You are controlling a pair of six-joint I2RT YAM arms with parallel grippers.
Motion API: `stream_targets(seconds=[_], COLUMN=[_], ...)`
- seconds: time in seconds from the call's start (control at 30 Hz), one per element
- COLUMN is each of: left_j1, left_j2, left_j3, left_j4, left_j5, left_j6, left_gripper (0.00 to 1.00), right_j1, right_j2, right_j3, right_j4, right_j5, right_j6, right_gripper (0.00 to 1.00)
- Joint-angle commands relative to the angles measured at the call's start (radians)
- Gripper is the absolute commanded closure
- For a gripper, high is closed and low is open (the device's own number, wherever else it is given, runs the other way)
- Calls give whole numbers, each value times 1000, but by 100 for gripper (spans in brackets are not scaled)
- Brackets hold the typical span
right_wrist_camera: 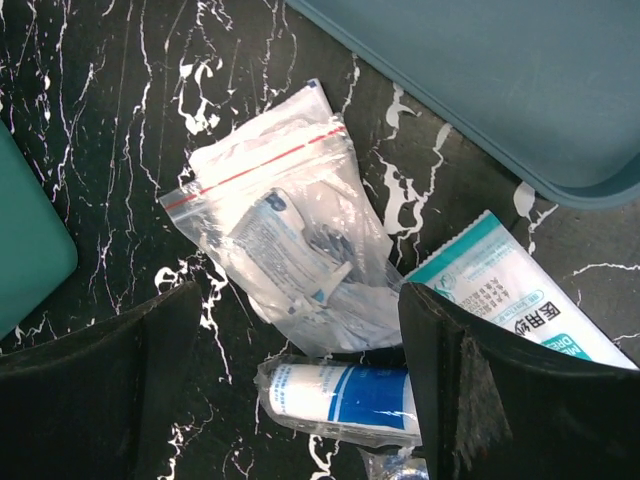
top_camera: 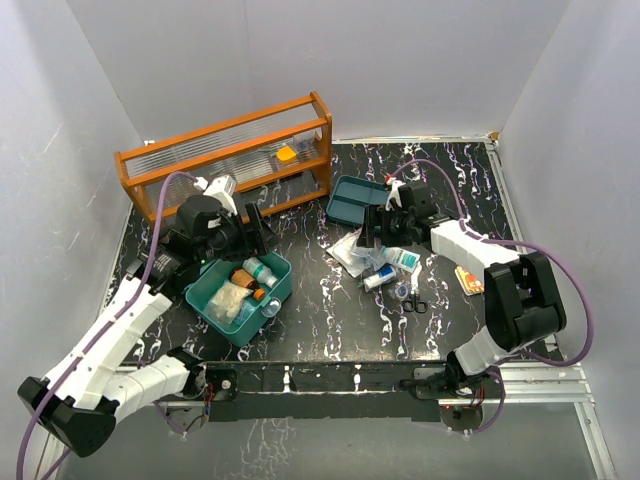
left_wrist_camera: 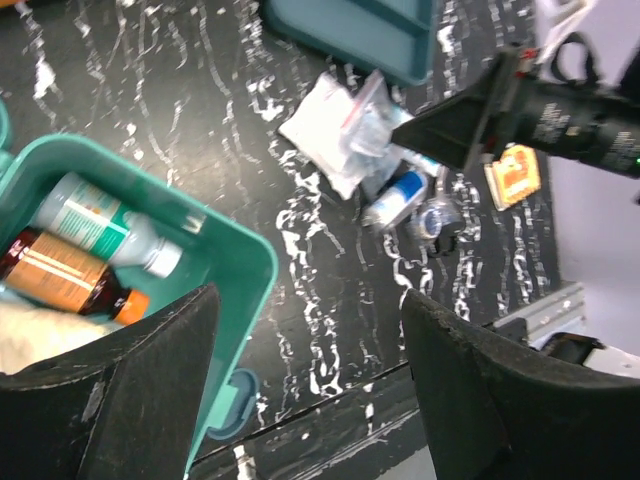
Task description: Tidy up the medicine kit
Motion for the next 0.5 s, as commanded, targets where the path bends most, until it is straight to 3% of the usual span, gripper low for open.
stream_targets(seconds=[0.0, 0.23, 0.47], left_j1=[1, 2, 1], left_j2=[-26, -31, -23], left_j3=[57, 63, 55], left_j4=[56, 70, 77], left_j5=[83, 100, 106], left_j6=[23, 23, 28], left_gripper=[27, 26, 26], right_j1=[-29, -29, -29], right_j2=[16, 80, 108], right_j3=[-20, -13, -30], right_j4=[95, 109, 109], right_j5=[-101, -184, -109], right_j6=[7, -3, 1], right_gripper=[23, 32, 43])
